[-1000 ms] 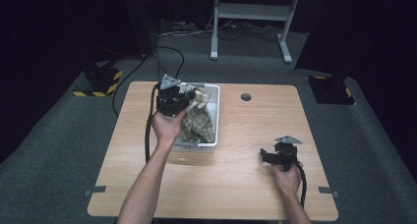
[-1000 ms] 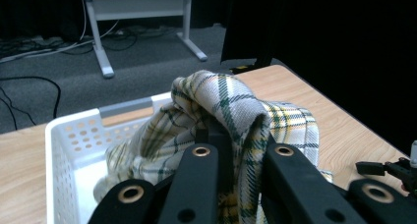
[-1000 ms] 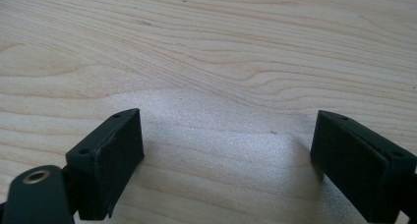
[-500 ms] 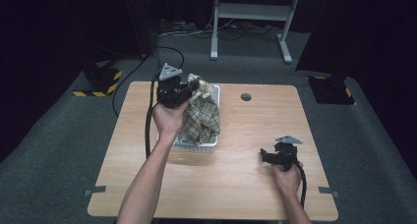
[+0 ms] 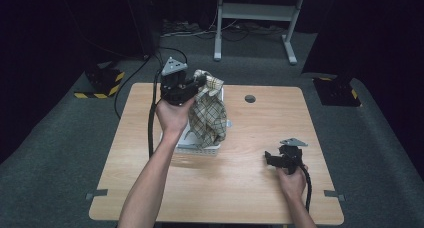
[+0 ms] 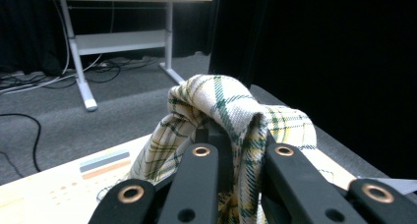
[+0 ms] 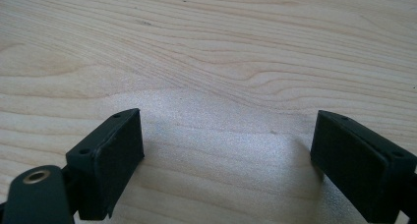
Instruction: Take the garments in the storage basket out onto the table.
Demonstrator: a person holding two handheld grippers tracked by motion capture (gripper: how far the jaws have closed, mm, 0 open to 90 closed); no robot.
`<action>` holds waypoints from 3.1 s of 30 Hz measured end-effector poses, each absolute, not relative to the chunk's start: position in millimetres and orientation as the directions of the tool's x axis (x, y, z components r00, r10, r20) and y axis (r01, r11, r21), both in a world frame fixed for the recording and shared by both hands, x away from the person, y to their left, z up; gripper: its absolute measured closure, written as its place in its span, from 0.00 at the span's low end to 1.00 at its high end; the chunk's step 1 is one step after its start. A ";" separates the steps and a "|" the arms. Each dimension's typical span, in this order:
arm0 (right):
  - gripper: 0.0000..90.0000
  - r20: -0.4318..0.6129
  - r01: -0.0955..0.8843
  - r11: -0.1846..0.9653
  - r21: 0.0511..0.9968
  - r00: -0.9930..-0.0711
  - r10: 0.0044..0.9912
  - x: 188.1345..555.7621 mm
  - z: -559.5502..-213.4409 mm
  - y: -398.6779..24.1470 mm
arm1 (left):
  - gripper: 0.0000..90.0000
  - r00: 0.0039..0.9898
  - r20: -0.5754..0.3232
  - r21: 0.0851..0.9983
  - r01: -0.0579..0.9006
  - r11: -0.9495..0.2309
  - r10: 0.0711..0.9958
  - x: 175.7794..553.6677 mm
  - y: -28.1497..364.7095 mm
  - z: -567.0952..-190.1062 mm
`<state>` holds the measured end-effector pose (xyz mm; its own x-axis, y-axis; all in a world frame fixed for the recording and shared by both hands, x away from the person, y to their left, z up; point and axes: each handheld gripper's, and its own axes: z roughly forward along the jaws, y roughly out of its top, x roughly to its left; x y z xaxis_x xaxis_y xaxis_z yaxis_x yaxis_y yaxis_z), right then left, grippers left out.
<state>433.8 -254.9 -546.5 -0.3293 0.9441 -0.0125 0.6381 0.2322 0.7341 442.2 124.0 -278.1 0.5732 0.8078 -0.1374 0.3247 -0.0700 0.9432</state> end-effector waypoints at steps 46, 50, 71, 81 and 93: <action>0.13 -0.011 0.639 0.229 0.734 -0.327 0.945 433.8 -546.4 -254.8 | 0.97 0.718 -0.151 0.963 0.263 -0.064 0.679 433.4 73.1 -231.8; 0.13 -0.011 0.639 0.230 0.734 -0.327 0.945 433.8 -546.4 -254.8 | 0.97 0.722 -0.154 0.965 0.258 -0.056 0.674 433.2 70.8 -228.1; 0.13 -0.011 0.639 0.230 0.734 -0.327 0.945 433.8 -546.4 -254.8 | 0.97 0.761 -0.171 0.966 0.255 -0.045 0.626 432.7 52.4 -223.2; 0.13 -0.013 0.638 0.232 0.734 -0.328 0.944 433.8 -546.4 -254.9 | 0.97 0.771 -0.177 0.964 0.262 -0.051 0.612 434.5 45.5 -225.5; 0.13 -0.013 0.639 0.232 0.734 -0.328 0.944 433.8 -546.4 -254.9 | 0.97 0.788 -0.174 0.962 0.264 -0.069 0.590 437.1 34.5 -231.1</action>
